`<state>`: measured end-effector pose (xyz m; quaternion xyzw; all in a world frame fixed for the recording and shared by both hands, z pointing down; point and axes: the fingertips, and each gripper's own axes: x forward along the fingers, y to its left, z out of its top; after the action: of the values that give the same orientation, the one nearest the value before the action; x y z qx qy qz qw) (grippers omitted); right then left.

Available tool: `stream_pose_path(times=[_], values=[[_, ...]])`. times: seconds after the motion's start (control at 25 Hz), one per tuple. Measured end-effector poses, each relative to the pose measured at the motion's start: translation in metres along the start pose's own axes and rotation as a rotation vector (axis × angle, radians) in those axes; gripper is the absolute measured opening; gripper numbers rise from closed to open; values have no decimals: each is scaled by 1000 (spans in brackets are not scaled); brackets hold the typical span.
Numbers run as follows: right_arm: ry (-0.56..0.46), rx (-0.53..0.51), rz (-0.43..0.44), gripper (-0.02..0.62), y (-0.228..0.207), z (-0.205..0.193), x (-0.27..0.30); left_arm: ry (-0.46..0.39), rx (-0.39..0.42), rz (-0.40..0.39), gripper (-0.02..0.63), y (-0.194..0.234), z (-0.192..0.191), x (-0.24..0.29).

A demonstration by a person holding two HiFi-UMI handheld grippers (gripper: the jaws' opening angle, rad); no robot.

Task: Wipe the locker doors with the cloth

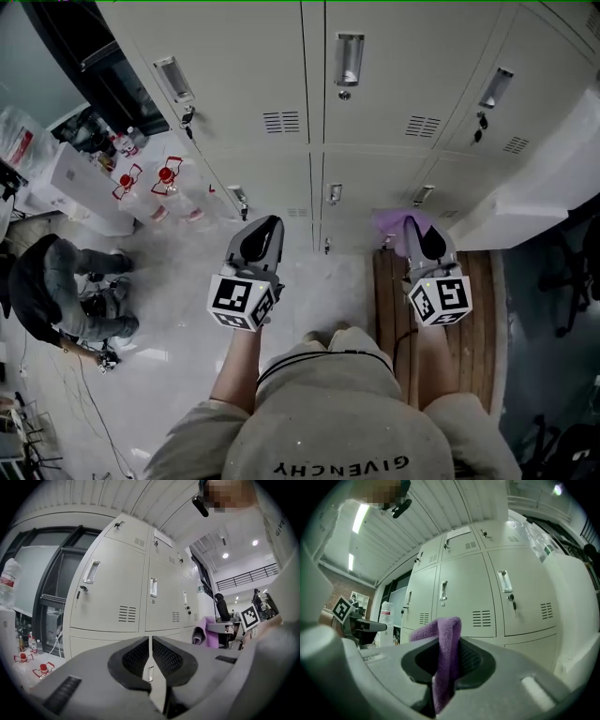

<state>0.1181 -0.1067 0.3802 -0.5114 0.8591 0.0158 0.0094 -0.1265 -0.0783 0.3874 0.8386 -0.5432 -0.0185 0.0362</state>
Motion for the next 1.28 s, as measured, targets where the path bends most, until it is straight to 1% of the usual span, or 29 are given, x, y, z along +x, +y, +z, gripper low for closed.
stream_pose_path(times=[0.24,0.44,0.56,0.96,1.28], values=[[8,-2,-2,60,10,15,-15,-38,23,-11,18,-4,29,-8],[13,0,-20,58,4,24,-21,-28,15,-5,18,-3,31,-12],[12,4,-12,58,2,27,-19,-24,0,11,18,3,29,-13],[46,25,52,59,15,11,1,-19,-3,52,18,22,33,-13],[68,31,60,59,14,3,15,-7,-6,59,18,30,32,-7]])
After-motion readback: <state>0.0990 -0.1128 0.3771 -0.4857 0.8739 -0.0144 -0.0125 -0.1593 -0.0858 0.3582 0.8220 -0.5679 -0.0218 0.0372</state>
